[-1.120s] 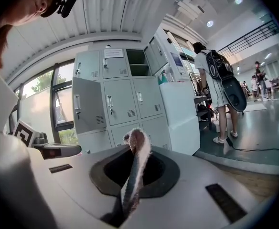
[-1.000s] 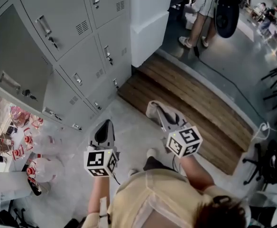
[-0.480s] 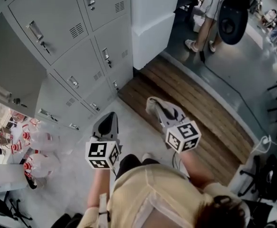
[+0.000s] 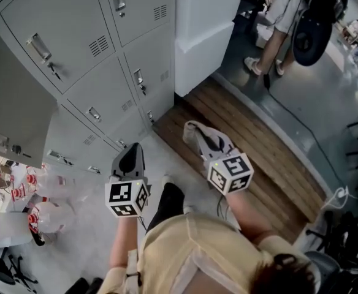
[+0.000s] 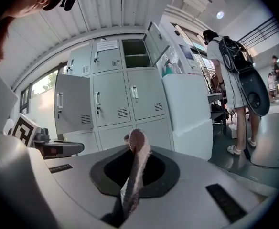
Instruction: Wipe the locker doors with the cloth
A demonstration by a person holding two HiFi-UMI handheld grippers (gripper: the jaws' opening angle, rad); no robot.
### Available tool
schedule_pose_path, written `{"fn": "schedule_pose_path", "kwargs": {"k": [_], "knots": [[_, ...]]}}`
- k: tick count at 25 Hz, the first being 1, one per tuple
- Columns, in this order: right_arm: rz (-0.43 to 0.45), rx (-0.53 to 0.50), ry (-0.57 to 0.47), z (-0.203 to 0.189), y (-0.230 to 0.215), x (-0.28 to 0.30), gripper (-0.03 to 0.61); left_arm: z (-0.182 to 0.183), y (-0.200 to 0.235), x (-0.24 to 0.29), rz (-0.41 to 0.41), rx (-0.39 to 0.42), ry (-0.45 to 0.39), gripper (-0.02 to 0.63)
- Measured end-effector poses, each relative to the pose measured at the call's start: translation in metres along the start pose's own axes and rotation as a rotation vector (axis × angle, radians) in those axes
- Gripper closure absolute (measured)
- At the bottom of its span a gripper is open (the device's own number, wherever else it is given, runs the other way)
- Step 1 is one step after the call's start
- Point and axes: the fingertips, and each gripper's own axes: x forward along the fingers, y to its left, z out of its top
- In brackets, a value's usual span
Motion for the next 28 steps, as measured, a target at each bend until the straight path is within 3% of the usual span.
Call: {"fn": "schedule_pose_path", "kwargs": {"k": [14,28], "knots": [[0.029,-0.008,0.019,0.03,-0.019,0.152,0.563,0.037,0.089,0.084,0.07,0.002,-0.03,0.626],[0.047,-0.039,0.036,0.042,-0.018,0.241,0.563,0.041,0.148,0.102,0.152,-0.015,-0.038,0.626]]}}
